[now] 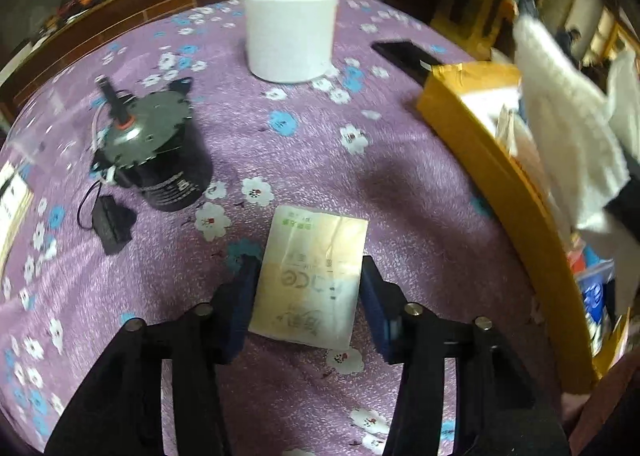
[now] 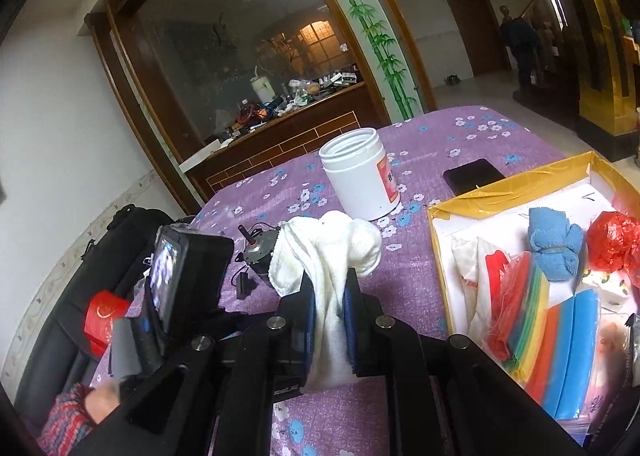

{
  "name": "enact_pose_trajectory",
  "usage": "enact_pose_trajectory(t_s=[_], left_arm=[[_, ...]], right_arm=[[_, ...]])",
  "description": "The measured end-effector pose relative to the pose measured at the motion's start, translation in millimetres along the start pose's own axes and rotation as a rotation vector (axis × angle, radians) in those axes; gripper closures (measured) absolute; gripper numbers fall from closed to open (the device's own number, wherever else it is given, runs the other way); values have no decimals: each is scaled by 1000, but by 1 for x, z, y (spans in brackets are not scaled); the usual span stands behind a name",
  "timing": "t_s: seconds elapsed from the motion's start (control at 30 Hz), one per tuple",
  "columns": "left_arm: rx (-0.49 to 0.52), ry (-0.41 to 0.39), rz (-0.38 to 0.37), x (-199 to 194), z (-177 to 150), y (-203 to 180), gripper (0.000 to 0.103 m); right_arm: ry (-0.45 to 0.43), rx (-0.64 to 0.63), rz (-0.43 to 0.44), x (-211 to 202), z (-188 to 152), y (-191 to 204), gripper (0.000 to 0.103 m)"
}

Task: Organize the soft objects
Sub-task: 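Grasp the white paper tissue packet with the left gripper, then carry the white packet with the left gripper while the right carries the cloth to the box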

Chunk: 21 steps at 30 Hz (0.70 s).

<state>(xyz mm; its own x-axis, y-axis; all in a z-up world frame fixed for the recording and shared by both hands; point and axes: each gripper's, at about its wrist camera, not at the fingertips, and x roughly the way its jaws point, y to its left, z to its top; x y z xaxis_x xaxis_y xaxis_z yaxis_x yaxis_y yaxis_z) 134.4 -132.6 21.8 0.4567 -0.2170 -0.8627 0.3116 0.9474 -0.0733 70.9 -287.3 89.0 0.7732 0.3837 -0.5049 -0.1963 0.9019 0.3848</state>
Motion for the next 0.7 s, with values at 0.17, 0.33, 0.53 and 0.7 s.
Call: enact_pose_trajectory(t_s=[0.17,0.33,0.53,0.7], left_arm=[[-84,-71,-15,-28,-8,6,57],[-161,-200,3,-61,-26,4,57],[-181,-302,27,-70,-32,10,57],[-156,-355,54,-76,-31,11,57]], right_arm=[[-1,1,-4,0,0,0,90],[5,0,-14,2,-1,0,90],[24,-22,-28,8,-4,3,90],[31,-36,-35,11,-7,5,90]])
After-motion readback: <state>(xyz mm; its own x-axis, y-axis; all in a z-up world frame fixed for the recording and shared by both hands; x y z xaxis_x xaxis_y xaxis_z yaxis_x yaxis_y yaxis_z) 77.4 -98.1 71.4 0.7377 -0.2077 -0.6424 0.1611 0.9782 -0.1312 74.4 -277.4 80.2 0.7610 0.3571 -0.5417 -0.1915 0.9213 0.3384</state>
